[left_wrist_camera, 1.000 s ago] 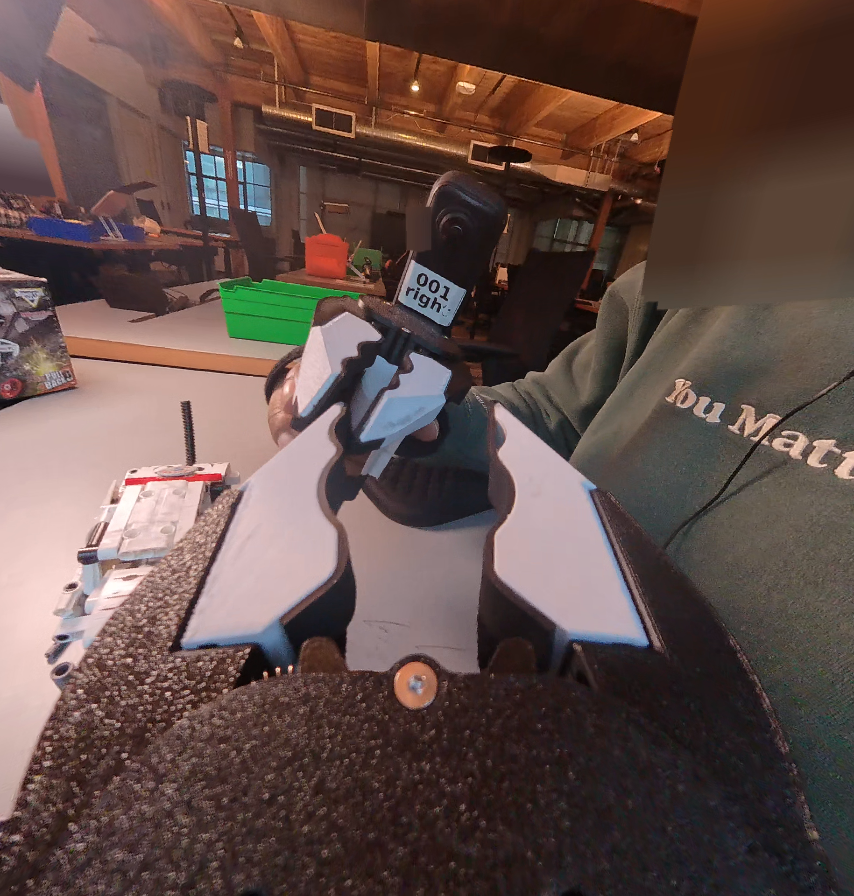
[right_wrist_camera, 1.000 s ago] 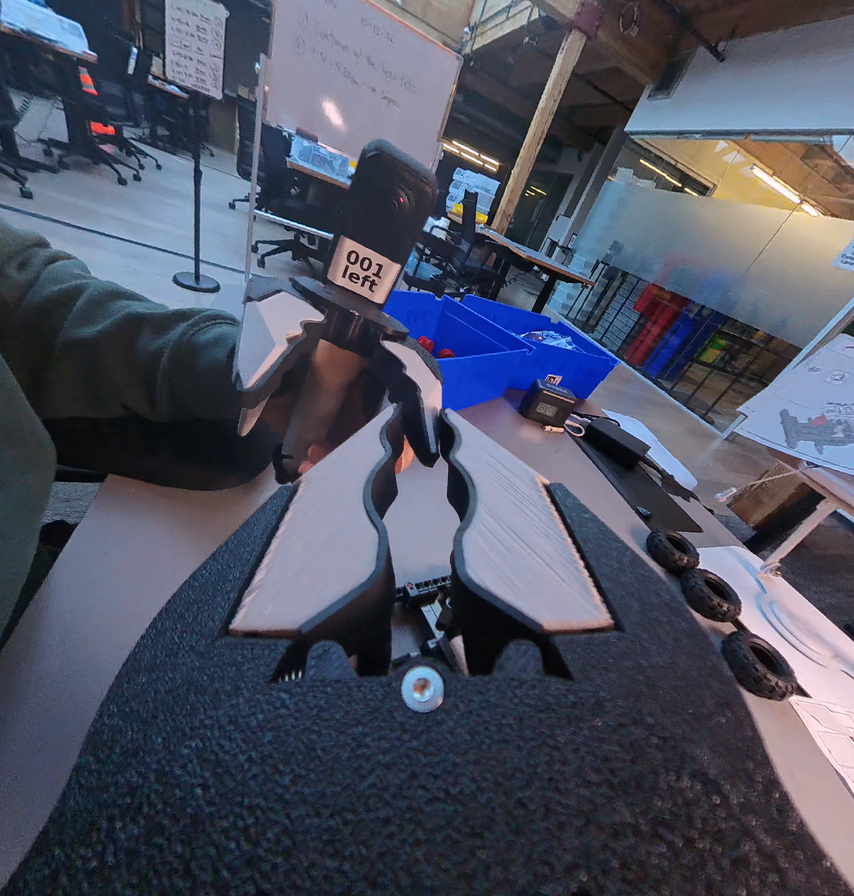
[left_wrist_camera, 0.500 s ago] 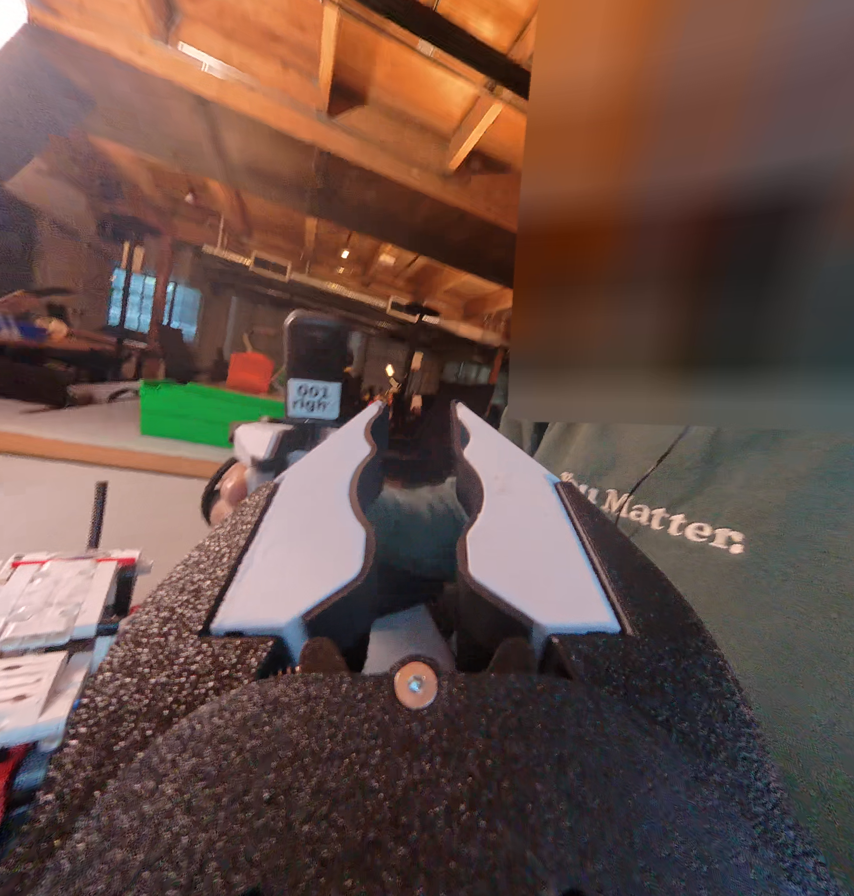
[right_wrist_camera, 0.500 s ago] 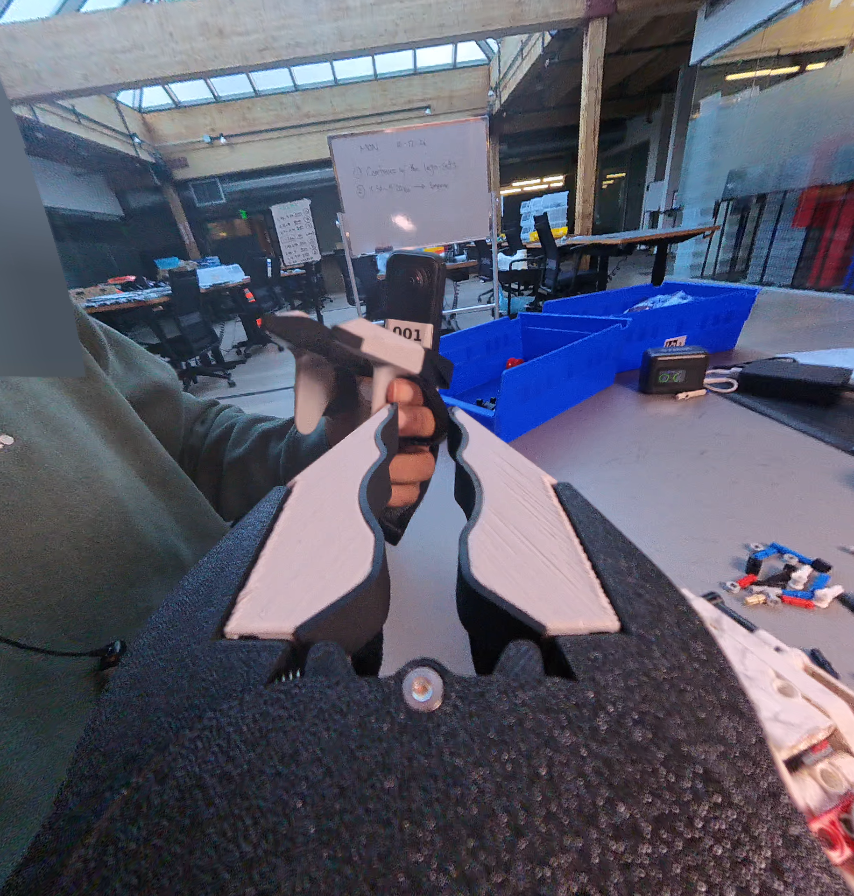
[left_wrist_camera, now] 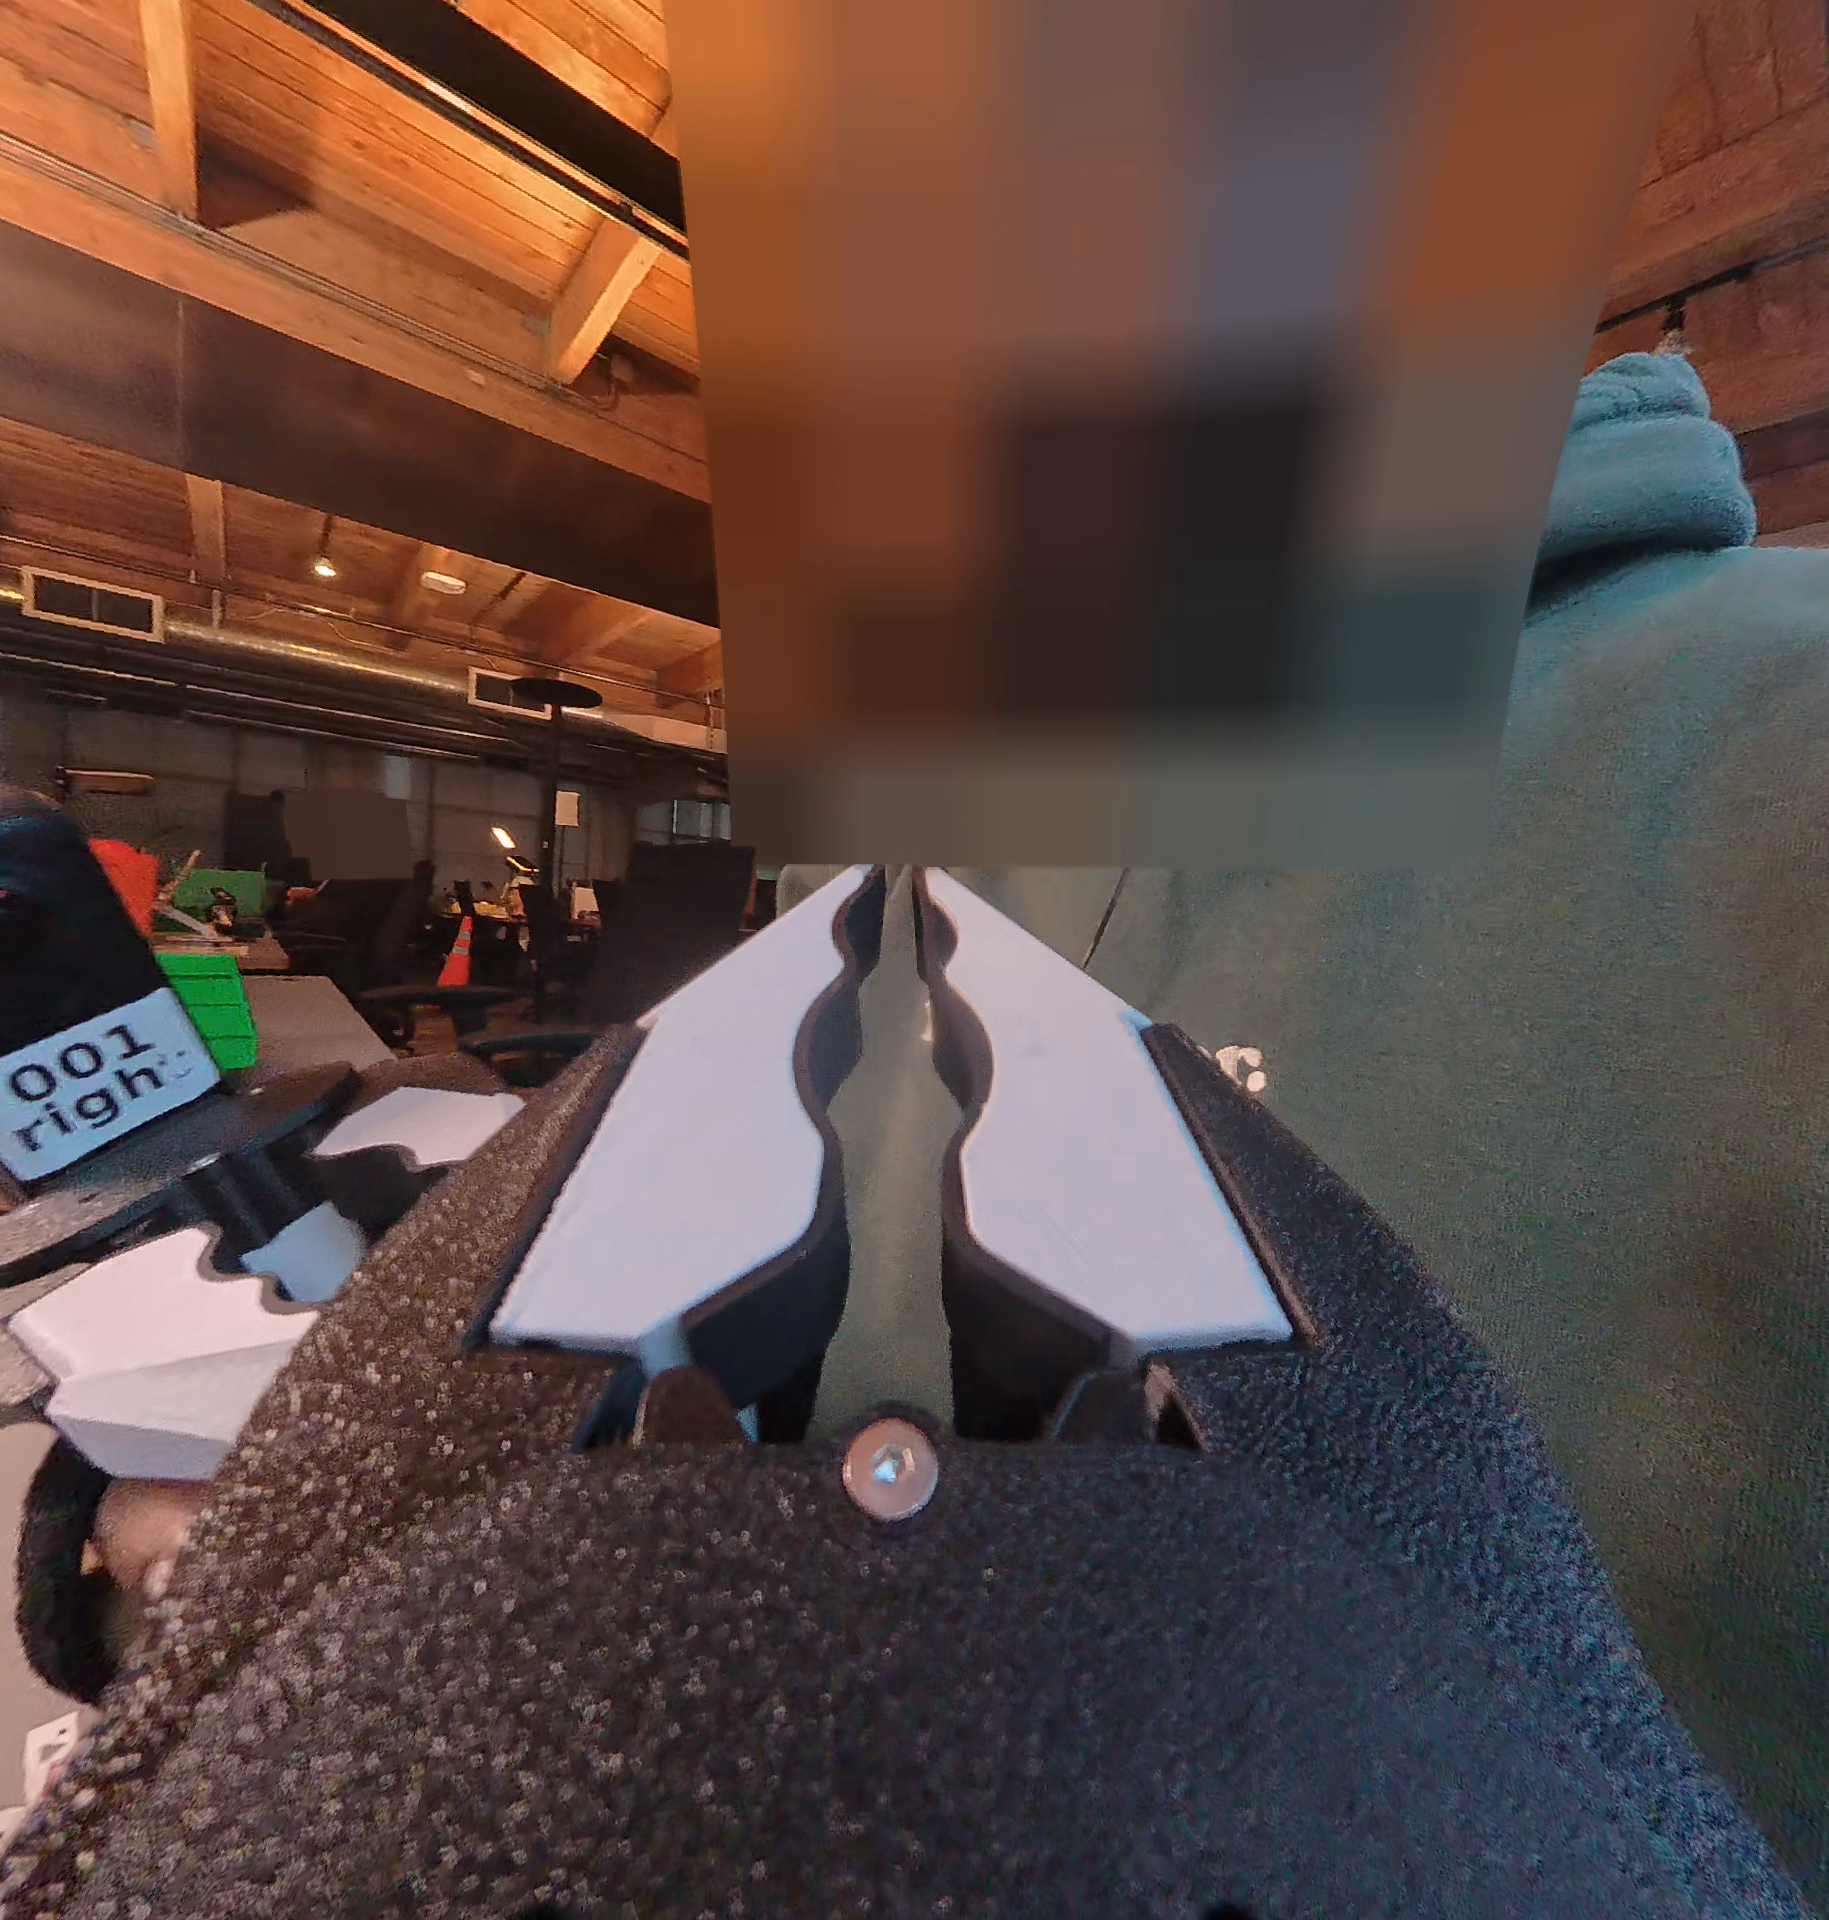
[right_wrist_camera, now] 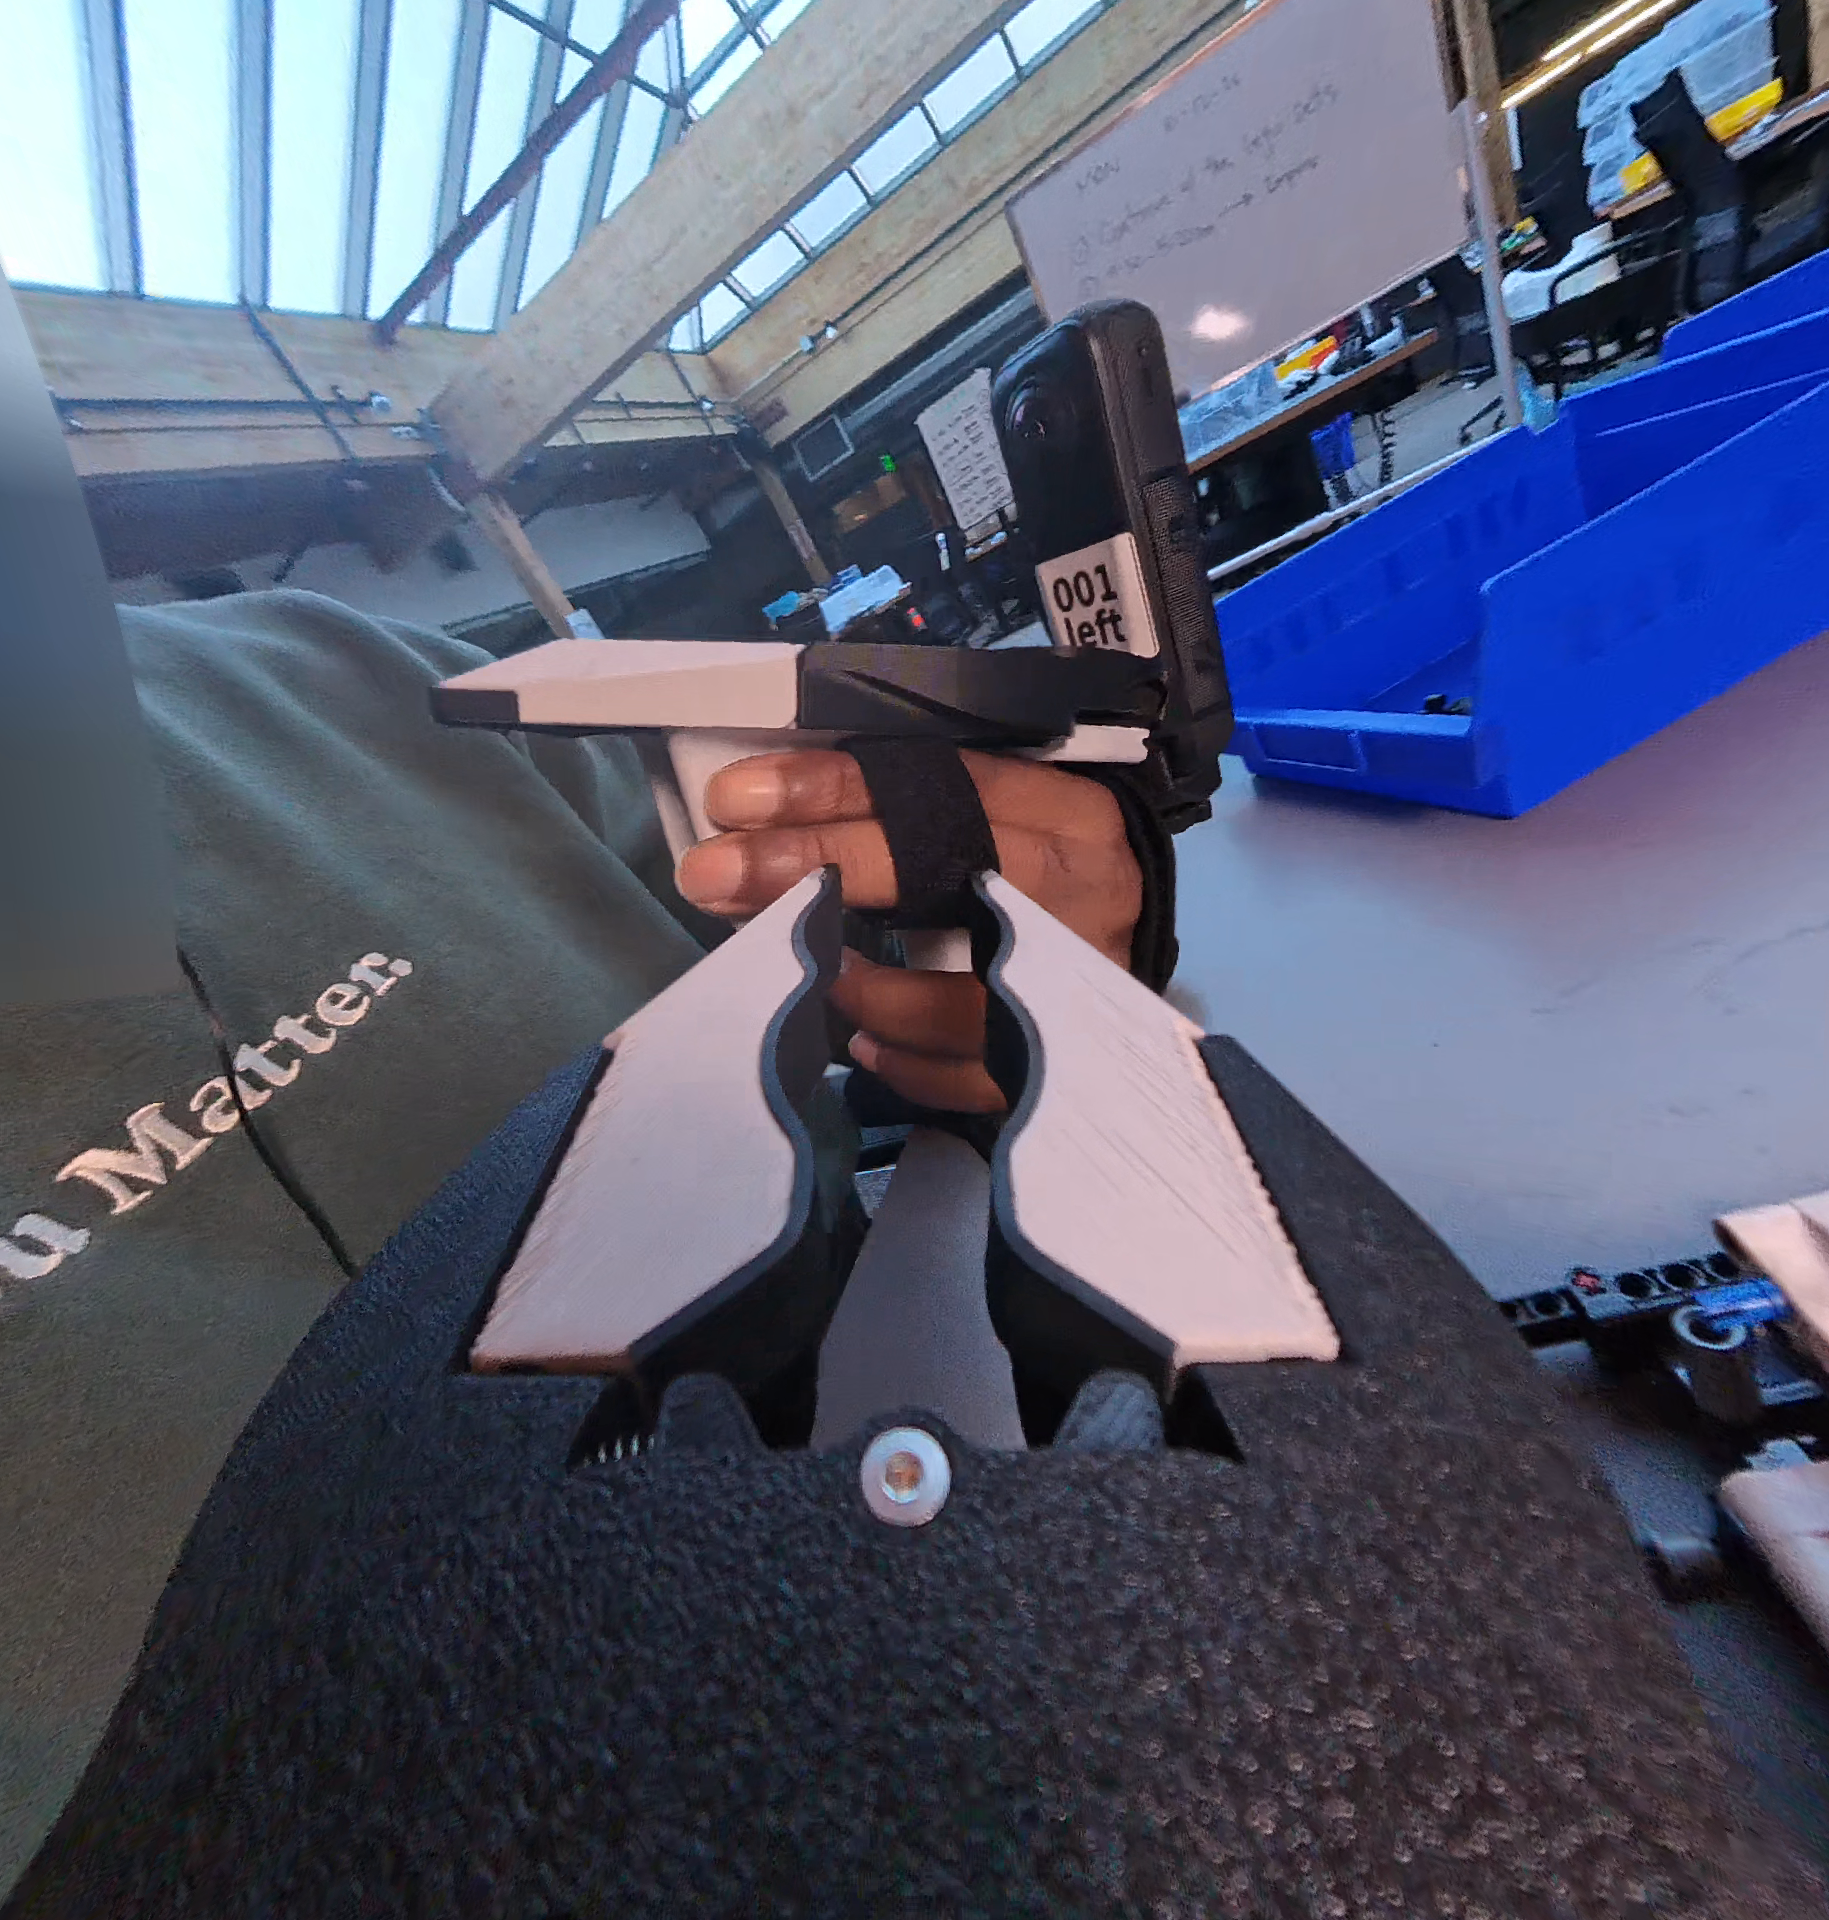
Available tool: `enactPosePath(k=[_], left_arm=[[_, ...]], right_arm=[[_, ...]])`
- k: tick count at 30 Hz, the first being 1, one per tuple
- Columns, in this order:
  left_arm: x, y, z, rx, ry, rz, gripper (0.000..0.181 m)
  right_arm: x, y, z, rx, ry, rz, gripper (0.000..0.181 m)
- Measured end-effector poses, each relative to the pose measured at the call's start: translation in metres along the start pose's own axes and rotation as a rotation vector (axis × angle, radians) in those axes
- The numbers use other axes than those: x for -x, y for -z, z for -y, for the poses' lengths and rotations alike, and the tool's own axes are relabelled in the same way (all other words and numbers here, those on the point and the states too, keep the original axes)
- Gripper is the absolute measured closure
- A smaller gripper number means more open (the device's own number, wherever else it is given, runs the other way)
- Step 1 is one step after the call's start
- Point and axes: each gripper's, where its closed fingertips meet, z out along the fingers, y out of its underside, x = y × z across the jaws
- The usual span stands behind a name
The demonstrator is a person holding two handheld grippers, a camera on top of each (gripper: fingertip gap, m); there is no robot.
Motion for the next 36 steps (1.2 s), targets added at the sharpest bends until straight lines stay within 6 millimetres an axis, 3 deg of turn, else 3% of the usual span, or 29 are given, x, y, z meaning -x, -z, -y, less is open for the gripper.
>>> enactPosePath(k=[5, 7, 13, 17, 18, 20, 22, 24, 26, 28, 30, 31, 34, 36], left_arm=[[-0.014, -0.011, -0.007, 0.017, 0.039, -0.112, 0.181], [-0.019, -0.013, -0.009, 0.026, 0.051, -0.144, 0.181], [0.006, -0.006, -0.007, 0.059, 0.046, 0.001, 0.181], [0.021, -0.011, -0.021, 0.162, 0.027, 0.124, 0.176], [0.031, -0.008, -0.025, 0.202, -0.001, 0.197, 0.170], [0.058, 0.009, -0.027, 0.288, -0.100, 0.401, 0.168], [0.085, 0.037, -0.015, 0.323, -0.157, 0.624, 0.162], [0.113, 0.083, -0.001, 0.385, -0.184, 0.901, 0.160], [0.128, 0.133, 0.012, 0.451, -0.233, 1.142, 0.154], [0.130, 0.166, 0.024, 0.474, -0.242, 1.266, 0.132], [0.128, 0.192, 0.039, 0.452, -0.240, 1.377, 0.128], [0.126, 0.201, 0.047, 0.432, -0.245, 1.412, 0.131], [0.112, 0.214, 0.085, 0.350, -0.342, 1.480, 0.181], [0.107, 0.226, 0.109, 0.373, -0.392, 1.552, 0.181]], right_arm=[[0.011, -0.003, -0.008, 0.020, -0.080, 0.129, 0.149], [0.017, -0.004, -0.013, 0.040, -0.120, 0.182, 0.155], [0.009, 0.004, -0.010, 0.034, -0.013, 0.094, 0.167], [-0.001, 0.013, -0.010, 0.071, 0.055, -0.003, 0.167], [-0.009, 0.019, -0.006, 0.080, 0.115, -0.088, 0.181], [-0.018, 0.040, 0.013, 0.077, 0.263, -0.263, 0.172], [-0.027, 0.067, 0.031, 0.109, 0.423, -0.451, 0.162], [-0.035, 0.095, 0.048, 0.107, 0.545, -0.641, 0.164], [-0.038, 0.116, 0.057, 0.080, 0.586, -0.755, 0.164], [-0.040, 0.132, 0.055, 0.042, 0.587, -0.816, 0.164], [-0.042, 0.143, 0.049, 0.003, 0.580, -0.852, 0.164], [-0.043, 0.148, 0.047, -0.020, 0.580, -0.868, 0.164], [-0.045, 0.156, 0.041, -0.071, 0.541, -0.873, 0.164], [-0.044, 0.157, 0.041, -0.084, 0.534, -0.869, 0.165]])
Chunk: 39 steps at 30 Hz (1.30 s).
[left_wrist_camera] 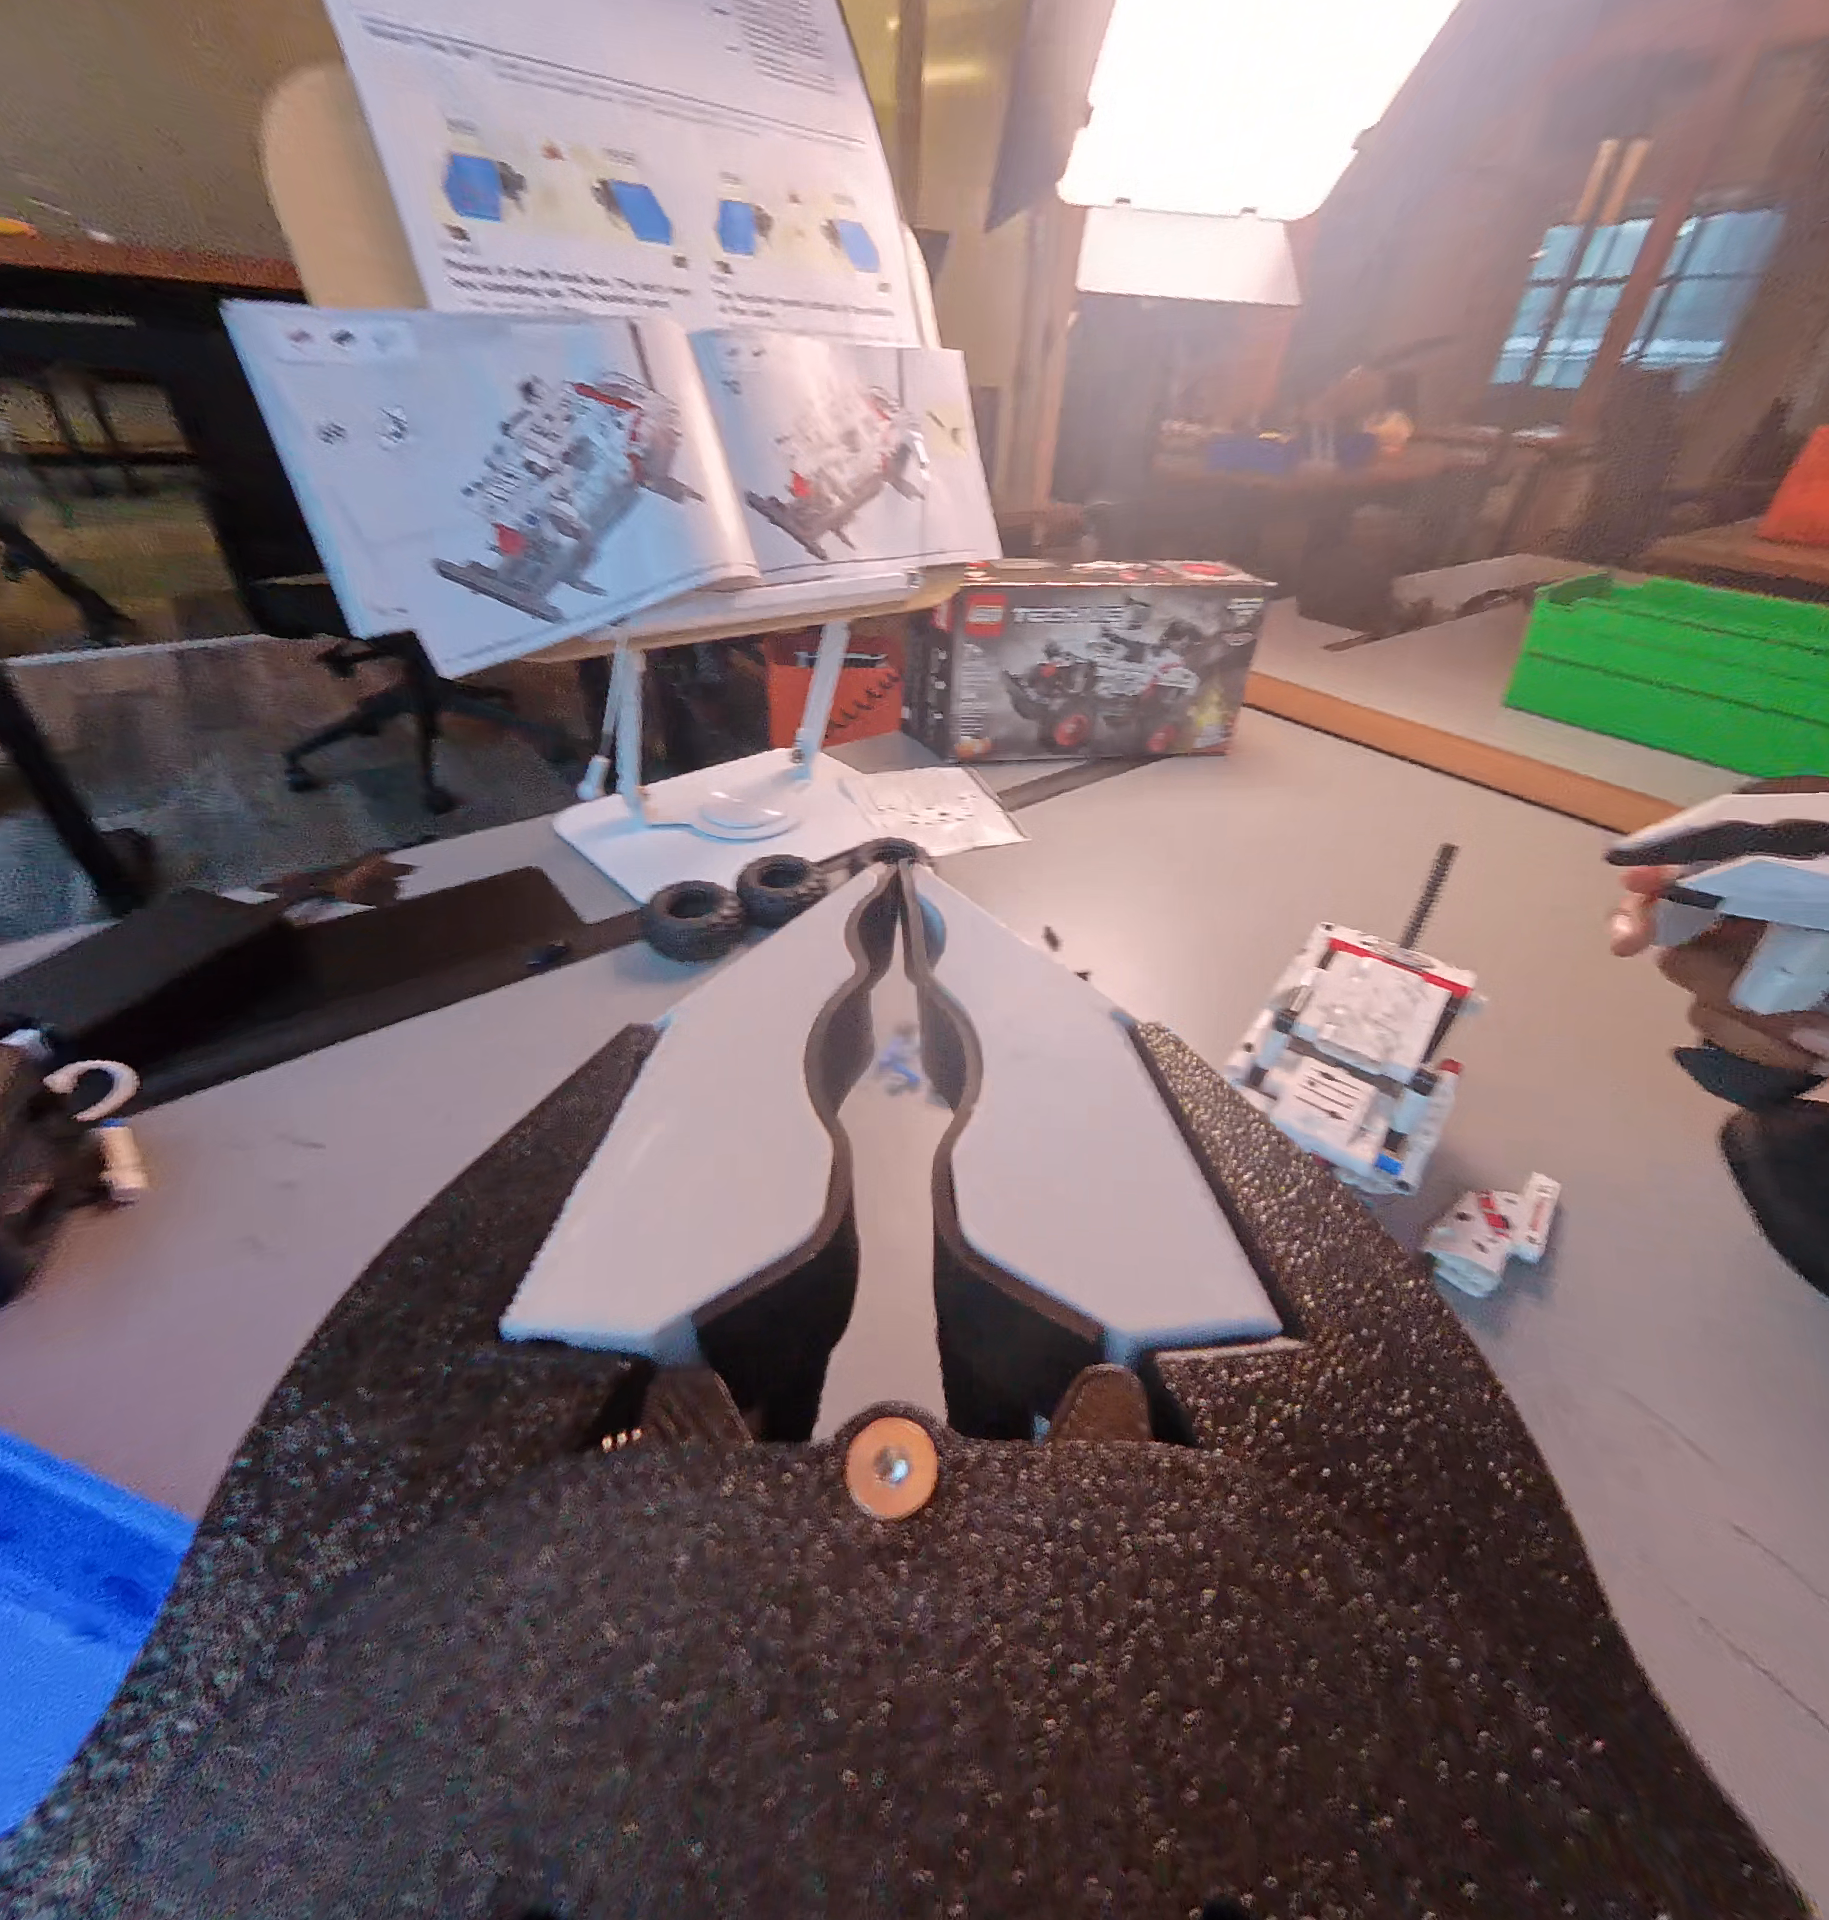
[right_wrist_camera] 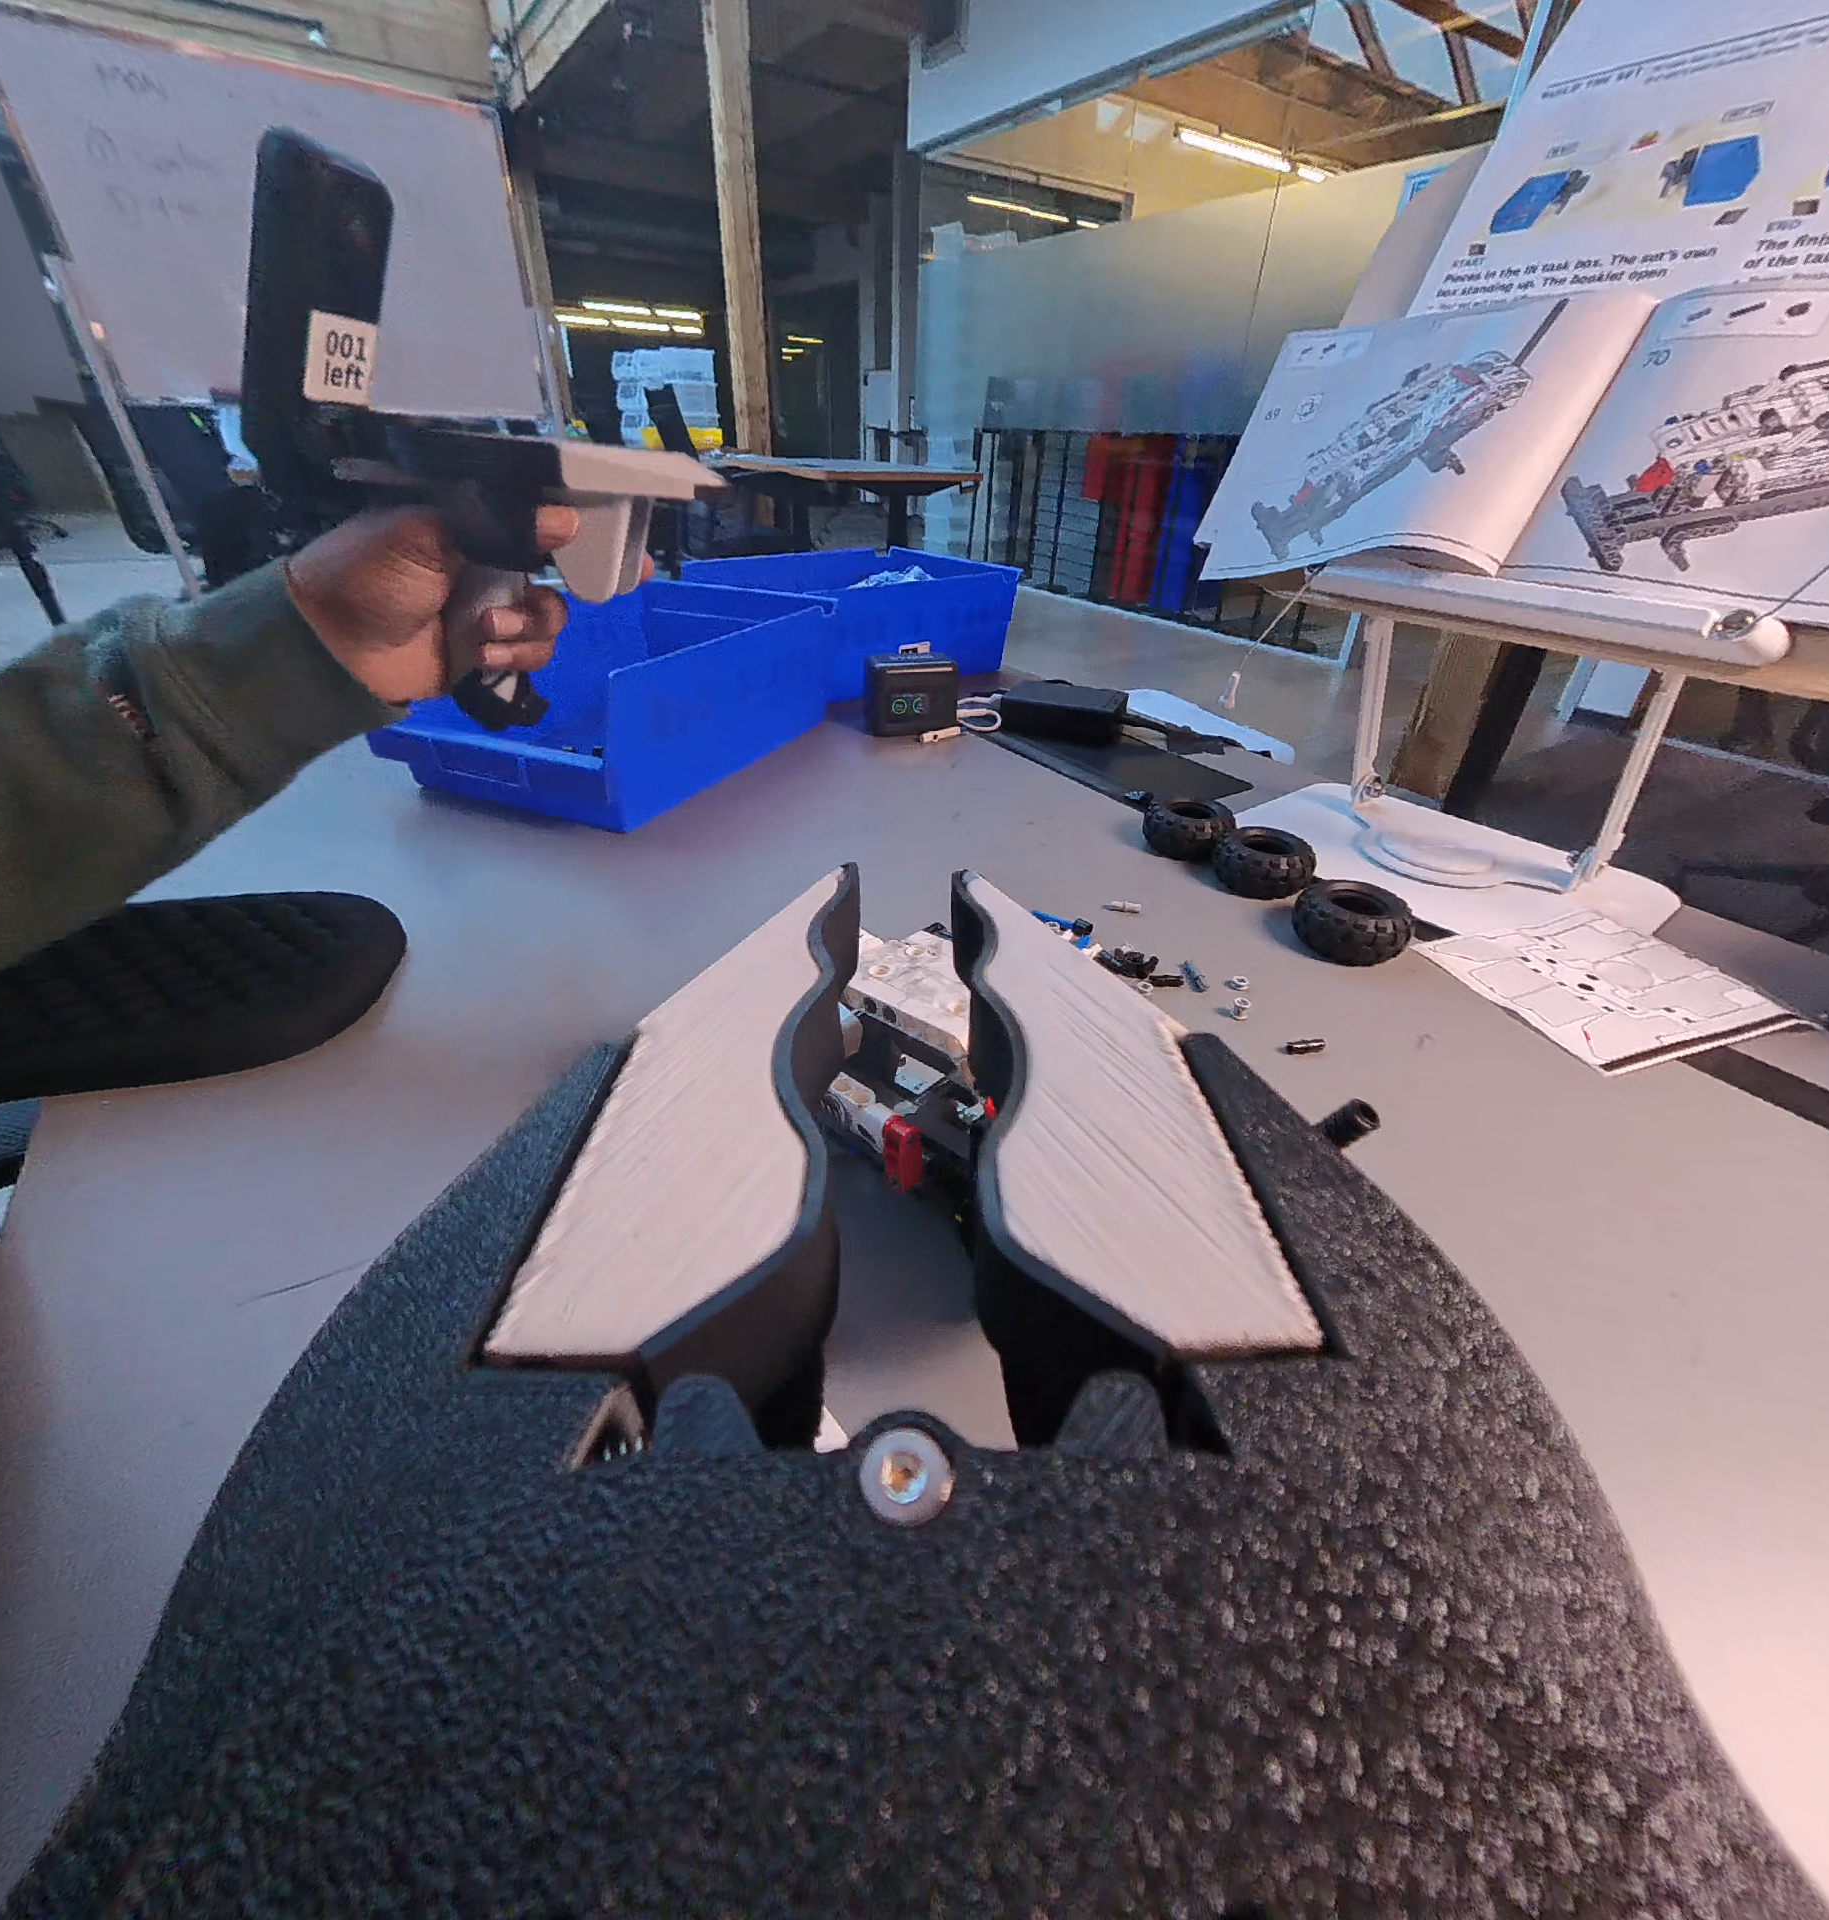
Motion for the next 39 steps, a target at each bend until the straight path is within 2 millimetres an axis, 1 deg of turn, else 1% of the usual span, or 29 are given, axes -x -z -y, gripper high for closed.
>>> enactPosePath(k=[2, 3, 4, 5, 7, 8, 9, 11, 12, 13, 15, 17, 19, 21, 23, 25, 28, 30, 33, 35, 36, 37, 39], left_arm=[[0.026, 0.003, 0.018, 0.013, -0.088, 0.105, 0.181], [0.042, 0.002, 0.023, 0.049, -0.136, 0.165, 0.172], [0.058, -0.002, 0.026, 0.103, -0.166, 0.211, 0.152], [0.074, -0.008, 0.027, 0.165, -0.166, 0.243, 0.135], [0.108, -0.026, 0.026, 0.281, -0.135, 0.289, 0.115], [0.127, -0.037, 0.023, 0.342, -0.119, 0.321, 0.112], [0.146, -0.048, 0.018, 0.396, -0.109, 0.348, 0.116], [0.184, -0.071, 0.001, 0.515, -0.076, 0.413, 0.121], [0.199, -0.082, -0.014, 0.584, -0.066, 0.430, 0.131], [0.209, -0.093, -0.031, 0.654, -0.042, 0.429, 0.142], [0.228, -0.105, -0.071, 0.804, 0.011, 0.467, 0.146], [0.240, -0.109, -0.110, 0.939, 0.063, 0.501, 0.149], [0.250, -0.108, -0.136, 1.017, 0.102, 0.538, 0.149], [0.262, -0.101, -0.154, 1.085, 0.099, 0.593, 0.148], [0.273, -0.093, -0.165, 1.127, 0.122, 0.635, 0.145], [0.279, -0.088, -0.172, 1.141, 0.170, 0.657, 0.141], [0.289, -0.083, -0.176, 1.127, 0.203, 0.694, 0.135], [0.290, -0.086, -0.178, 1.094, 0.262, 0.683, 0.137], [0.295, -0.086, -0.179, 1.068, 0.326, 0.683, 0.132], [0.295, -0.086, -0.181, 1.051, 0.402, 0.664, 0.130], [0.297, -0.085, -0.181, 1.037, 0.437, 0.664, 0.133], [0.300, -0.082, -0.181, 1.035, 0.441, 0.676, 0.141], [0.300, -0.082, -0.181, 1.045, 0.433, 0.666, 0.144]], right_arm=[[0.001, 0.001, 0.001, -0.004, 0.017, -0.001, 0.166], [0.002, 0.001, 0.001, -0.003, 0.021, 0.002, 0.167], [0.003, 0.000, -0.001, 0.000, 0.018, 0.006, 0.169], [0.004, 0.000, -0.002, 0.002, 0.010, 0.008, 0.170], [0.008, -0.002, -0.007, 0.017, -0.008, 0.020, 0.171], [0.011, -0.003, -0.009, 0.025, -0.010, 0.025, 0.171], [0.013, -0.004, -0.012, 0.032, -0.006, 0.029, 0.172], [0.018, -0.006, -0.017, 0.052, 0.014, 0.039, 0.173], [0.020, -0.007, -0.019, 0.061, 0.027, 0.040, 0.174], [0.021, -0.007, -0.021, 0.069, 0.040, 0.039, 0.174], [0.022, -0.007, -0.023, 0.079, 0.066, 0.033, 0.175], [0.021, -0.005, -0.022, 0.080, 0.087, 0.022, 0.176], [0.018, -0.004, -0.022, 0.084, 0.099, 0.007, 0.176], [0.014, -0.003, -0.023, 0.090, 0.100, -0.005, 0.177], [0.012, -0.003, -0.024, 0.098, 0.093, -0.009, 0.177], [0.010, -0.003, -0.026, 0.104, 0.077, -0.006, 0.177], [0.007, -0.003, -0.028, 0.112, 0.052, -0.005, 0.177], [0.004, -0.003, -0.030, 0.119, 0.037, -0.009, 0.177], [-0.001, -0.002, -0.032, 0.126, 0.017, -0.023, 0.178], [-0.005, -0.001, -0.034, 0.133, 0.000, -0.032, 0.178], [-0.006, -0.001, -0.035, 0.134, -0.008, -0.035, 0.178], [-0.007, -0.001, -0.035, 0.134, -0.016, -0.037, 0.178], [-0.009, -0.001, -0.036, 0.138, -0.029, -0.041, 0.177]])
